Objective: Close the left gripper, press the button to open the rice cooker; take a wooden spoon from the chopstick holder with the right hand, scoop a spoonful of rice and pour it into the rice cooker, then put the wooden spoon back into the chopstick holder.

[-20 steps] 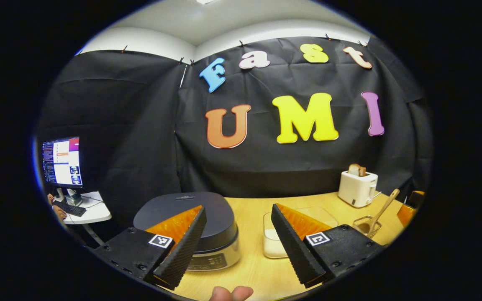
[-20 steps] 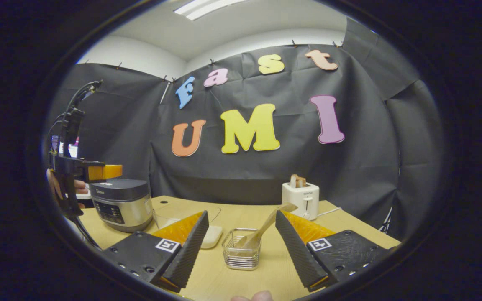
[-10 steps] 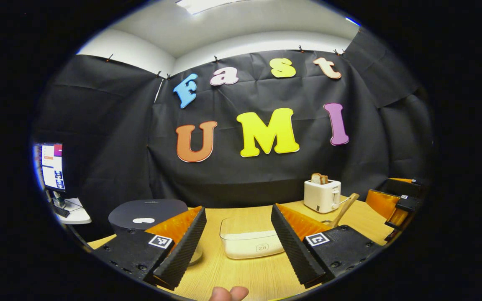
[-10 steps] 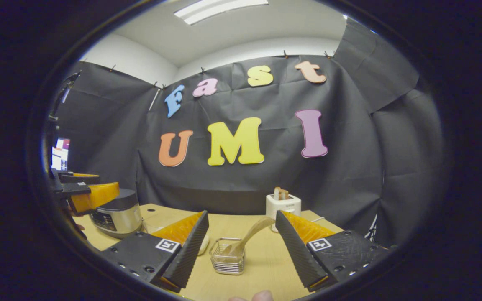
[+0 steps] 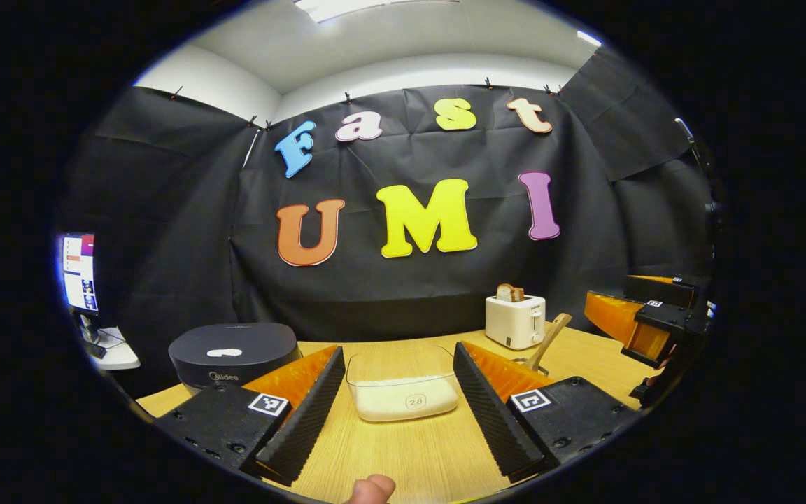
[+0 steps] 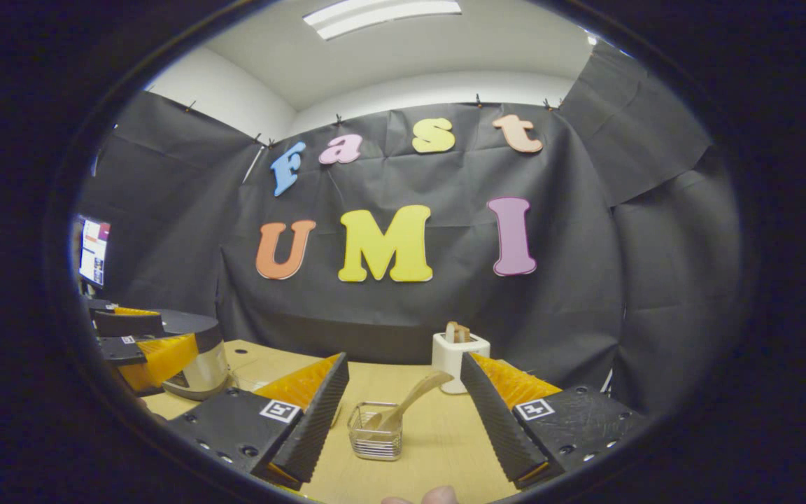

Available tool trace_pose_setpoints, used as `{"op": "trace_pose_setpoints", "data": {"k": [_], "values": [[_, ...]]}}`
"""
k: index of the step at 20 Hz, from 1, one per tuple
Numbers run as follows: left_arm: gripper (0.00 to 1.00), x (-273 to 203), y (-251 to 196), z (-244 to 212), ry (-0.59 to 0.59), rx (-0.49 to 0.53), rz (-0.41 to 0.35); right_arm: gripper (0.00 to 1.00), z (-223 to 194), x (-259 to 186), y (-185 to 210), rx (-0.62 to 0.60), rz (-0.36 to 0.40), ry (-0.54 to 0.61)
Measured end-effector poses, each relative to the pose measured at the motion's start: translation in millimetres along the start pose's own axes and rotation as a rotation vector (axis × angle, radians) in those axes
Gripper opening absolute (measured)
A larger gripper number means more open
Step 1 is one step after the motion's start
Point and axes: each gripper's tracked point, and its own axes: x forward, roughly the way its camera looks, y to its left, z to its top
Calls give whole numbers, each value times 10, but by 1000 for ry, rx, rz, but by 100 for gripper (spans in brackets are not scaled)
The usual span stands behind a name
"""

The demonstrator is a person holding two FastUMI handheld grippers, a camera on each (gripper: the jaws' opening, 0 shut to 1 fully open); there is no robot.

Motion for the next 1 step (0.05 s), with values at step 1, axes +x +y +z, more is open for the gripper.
{"op": "trace_pose_setpoints", "data": {"k": [1], "values": [[99, -5, 24, -5, 4, -5, -5, 95, -7, 34, 35, 2, 5, 2]]}}
